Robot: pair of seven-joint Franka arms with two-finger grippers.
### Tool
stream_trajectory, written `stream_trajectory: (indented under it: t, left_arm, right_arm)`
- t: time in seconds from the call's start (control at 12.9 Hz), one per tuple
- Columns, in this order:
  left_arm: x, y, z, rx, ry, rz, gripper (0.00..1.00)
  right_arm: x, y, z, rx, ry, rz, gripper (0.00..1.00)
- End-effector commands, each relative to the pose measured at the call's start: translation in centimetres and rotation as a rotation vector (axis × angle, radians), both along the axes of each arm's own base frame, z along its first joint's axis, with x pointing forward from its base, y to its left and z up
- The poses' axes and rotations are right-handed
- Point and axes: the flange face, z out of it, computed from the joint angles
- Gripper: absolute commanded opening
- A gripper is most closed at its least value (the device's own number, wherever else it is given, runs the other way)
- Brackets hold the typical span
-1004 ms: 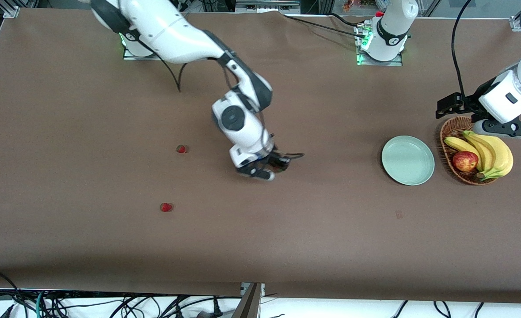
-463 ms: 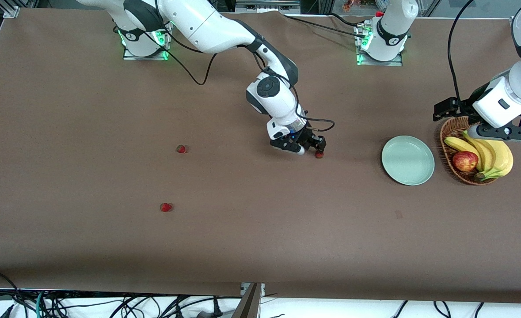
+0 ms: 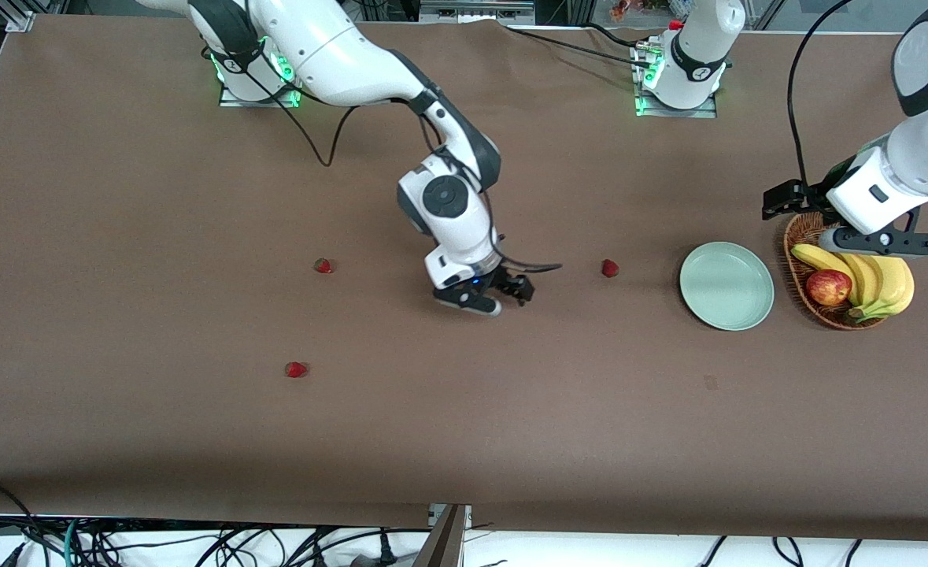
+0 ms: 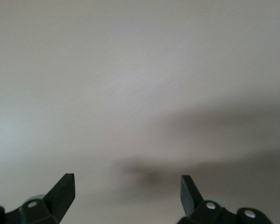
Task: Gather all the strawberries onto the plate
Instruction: 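Grasp the strawberry with the left gripper while the right gripper takes another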
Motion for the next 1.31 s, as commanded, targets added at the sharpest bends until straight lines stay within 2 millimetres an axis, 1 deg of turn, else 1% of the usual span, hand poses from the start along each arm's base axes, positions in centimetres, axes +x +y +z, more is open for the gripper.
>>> stream_trajectory:
  t: [0.0,0.08,0.15,0.23,0.31,0.39,0.46,0.54,0.69,0.77,0.85,0.93,1.0,1.08,1.16,1.24]
  left_arm:
    - [-1.7,-4.0,-2.6,0.036,-0.023,0.037,1.00]
    - [-2.0,-5.3,-3.3,0.039,-0.023,0.038,1.00]
    - [-2.3,-5.7,-4.1,0.044,-0.018,0.052,1.00]
    - [-2.6,-6.5,-5.1,0.047,-0.021,0.061,1.00]
    - [-3.3,-8.0,-6.3,0.050,-0.034,0.065,1.00]
    - [-4.3,-9.5,-8.5,0.055,-0.043,0.076,1.00]
    - [-5.2,-10.5,-10.6,0.056,-0.061,0.104,1.00]
    - [-6.2,-11.6,-13.1,0.052,-0.088,0.132,1.00]
    - [-7.8,-12.7,-17.8,0.029,-0.146,0.204,1.00]
    - [-8.2,-12.9,-19.7,0.021,-0.149,0.222,1.00]
    - [-8.3,-13.4,-21.7,0.013,-0.137,0.230,1.00]
    - [-8.2,-14.0,-23.7,0.000,-0.134,0.238,1.00]
    - [-8.3,-14.5,-25.6,-0.005,-0.134,0.233,1.00]
    - [-8.4,-14.7,-27.2,0.002,-0.134,0.245,1.00]
    - [-8.5,-15.0,-29.0,0.006,-0.135,0.269,1.00]
    - [-8.7,-15.7,-30.6,0.002,-0.149,0.285,1.00]
  right_arm:
    - [2.9,-7.4,3.6,-0.121,0.077,0.175,1.00]
    - [4.3,-10.4,4.4,-0.153,0.105,0.231,1.00]
    - [5.1,-12.8,4.8,-0.188,0.136,0.292,1.00]
    - [6.2,-15.8,5.3,-0.231,0.154,0.358,1.00]
    - [6.7,-18.7,5.1,-0.257,0.184,0.425,1.00]
    - [6.4,-21.6,4.4,-0.265,0.211,0.452,1.00]
    - [5.2,-23.7,3.5,-0.250,0.236,0.434,1.00]
    - [3.5,-25.5,2.4,-0.226,0.239,0.404,0.99]
    - [-0.4,-28.0,0.0,-0.181,0.251,0.357,0.98]
    - [-1.8,-29.2,-0.8,-0.179,0.262,0.348,0.98]
    - [-3.0,-29.9,-1.5,-0.180,0.267,0.351,0.98]
    - [-3.7,-30.3,-2.3,-0.182,0.267,0.346,0.97]
    - [-4.1,-30.7,-2.9,-0.183,0.262,0.338,0.96]
    - [-4.5,-30.3,-3.4,-0.170,0.259,0.331,0.91]
    - [-5.3,-29.5,-3.9,-0.155,0.265,0.335,0.86]
    - [-5.6,-29.6,-4.2,-0.157,0.270,0.335,0.81]
